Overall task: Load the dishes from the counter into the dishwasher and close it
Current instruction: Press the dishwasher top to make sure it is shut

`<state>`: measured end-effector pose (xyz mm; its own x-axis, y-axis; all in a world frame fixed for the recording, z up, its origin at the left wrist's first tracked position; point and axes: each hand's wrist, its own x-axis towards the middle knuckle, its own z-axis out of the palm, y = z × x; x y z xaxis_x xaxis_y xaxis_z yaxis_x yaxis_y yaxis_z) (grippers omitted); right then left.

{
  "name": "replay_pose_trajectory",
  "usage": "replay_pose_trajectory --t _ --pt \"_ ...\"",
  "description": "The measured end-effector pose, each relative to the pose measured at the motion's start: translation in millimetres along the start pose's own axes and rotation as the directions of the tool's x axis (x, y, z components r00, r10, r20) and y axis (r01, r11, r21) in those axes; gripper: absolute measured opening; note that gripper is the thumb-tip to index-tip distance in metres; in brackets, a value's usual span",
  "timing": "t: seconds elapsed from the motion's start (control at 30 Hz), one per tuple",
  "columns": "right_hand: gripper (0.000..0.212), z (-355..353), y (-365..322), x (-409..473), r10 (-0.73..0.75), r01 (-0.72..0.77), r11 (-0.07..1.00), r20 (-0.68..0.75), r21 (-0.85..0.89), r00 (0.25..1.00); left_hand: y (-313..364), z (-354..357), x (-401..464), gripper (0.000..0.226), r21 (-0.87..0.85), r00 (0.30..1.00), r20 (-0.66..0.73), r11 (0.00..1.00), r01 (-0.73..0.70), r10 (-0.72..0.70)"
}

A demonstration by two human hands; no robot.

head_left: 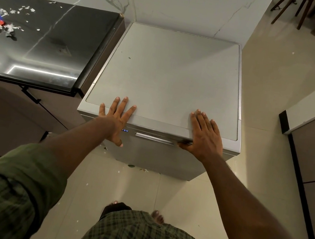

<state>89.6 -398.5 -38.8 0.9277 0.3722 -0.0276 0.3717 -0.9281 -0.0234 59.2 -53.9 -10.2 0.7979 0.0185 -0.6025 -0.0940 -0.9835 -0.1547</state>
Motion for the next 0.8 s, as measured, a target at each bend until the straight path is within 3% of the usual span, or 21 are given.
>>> replay_pose_trajectory --t 0.63,0.8 --pt "0.125 0 -2 2 0.013 -0.013 1.0 0.035 -0.015 0.999 -3 9 6 0.159 -0.042 0.998 -0.054 0.999 -0.009 0.007" --pt "0.127 5 -16 3 0.087 -0.085 0.996 0.042 -0.027 0.995 -6 14 9 0.154 -0.096 0.994 -0.094 0.994 -0.059 0.05"
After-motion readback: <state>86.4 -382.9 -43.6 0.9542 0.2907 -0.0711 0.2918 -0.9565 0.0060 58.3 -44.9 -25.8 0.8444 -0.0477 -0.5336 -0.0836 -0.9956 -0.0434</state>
